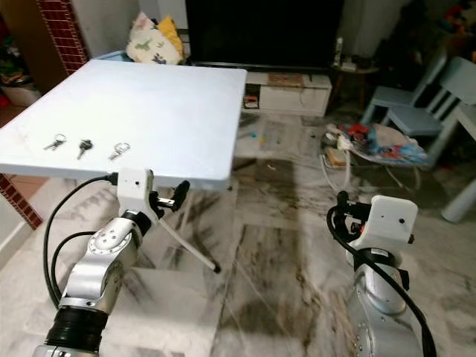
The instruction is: Hang keys on a hook
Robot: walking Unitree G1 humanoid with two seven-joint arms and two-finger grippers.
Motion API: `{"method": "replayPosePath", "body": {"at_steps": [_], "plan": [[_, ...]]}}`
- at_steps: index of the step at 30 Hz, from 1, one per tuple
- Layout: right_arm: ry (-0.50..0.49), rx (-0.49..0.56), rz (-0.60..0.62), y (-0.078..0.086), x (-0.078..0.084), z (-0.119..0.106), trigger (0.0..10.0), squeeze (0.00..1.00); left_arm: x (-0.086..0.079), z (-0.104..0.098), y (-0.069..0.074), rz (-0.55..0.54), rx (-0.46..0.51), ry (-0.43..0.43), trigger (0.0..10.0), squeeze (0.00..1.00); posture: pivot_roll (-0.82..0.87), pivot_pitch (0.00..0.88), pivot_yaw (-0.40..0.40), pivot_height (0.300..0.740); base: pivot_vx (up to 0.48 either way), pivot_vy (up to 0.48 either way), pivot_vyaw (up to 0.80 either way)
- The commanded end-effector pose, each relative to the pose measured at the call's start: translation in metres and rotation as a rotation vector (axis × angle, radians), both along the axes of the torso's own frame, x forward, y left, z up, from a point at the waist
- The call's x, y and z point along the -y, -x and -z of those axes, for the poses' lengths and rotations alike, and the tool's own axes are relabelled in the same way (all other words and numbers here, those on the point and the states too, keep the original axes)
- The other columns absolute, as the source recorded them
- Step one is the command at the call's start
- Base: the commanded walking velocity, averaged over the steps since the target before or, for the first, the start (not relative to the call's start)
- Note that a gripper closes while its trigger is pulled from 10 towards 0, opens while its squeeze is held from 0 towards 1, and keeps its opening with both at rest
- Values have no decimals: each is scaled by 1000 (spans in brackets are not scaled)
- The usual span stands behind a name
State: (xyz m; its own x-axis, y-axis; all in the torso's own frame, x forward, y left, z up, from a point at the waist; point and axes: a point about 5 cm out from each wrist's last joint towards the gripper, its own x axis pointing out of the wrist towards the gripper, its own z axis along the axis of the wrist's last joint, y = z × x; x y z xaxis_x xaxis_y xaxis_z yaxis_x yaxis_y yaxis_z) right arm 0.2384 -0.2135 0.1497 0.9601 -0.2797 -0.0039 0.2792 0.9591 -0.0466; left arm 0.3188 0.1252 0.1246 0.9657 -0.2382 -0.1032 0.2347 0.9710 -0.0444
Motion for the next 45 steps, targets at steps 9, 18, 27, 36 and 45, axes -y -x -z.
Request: {"method": "replayPosePath", "body": {"at_steps": [9, 18, 27, 36, 45], "plan": [[-2, 11, -15, 0, -6, -1, 10000, 0, -8, 0, -1, -20, -8, -13, 10000, 0, -34, 0, -16, 740, 353, 325, 0], [-1, 9, -24, -2, -8, -1, 10000, 0, -9, 1, -1, -44, -1, -37, 10000, 0, -33, 0, -21, 740, 248, 275, 0], [22, 9, -37, -3, -9, -2, 10000, 0, -1, -3, 0, -42, 22, -49, 10000, 0, -38, 0, -21, 740, 0, 0, 479], [34, 17, -24, -6, -4, -6, 10000, 0, 0, -5, -1, -46, 44, -84, 10000, 0, -38, 0, -21, 740, 0, 0, 800], [32, 22, -13, -8, -2, -7, 10000, 0, 1, -5, 0, -37, 33, -79, 10000, 0, -33, 0, -20, 740, 0, 0, 800]]}}
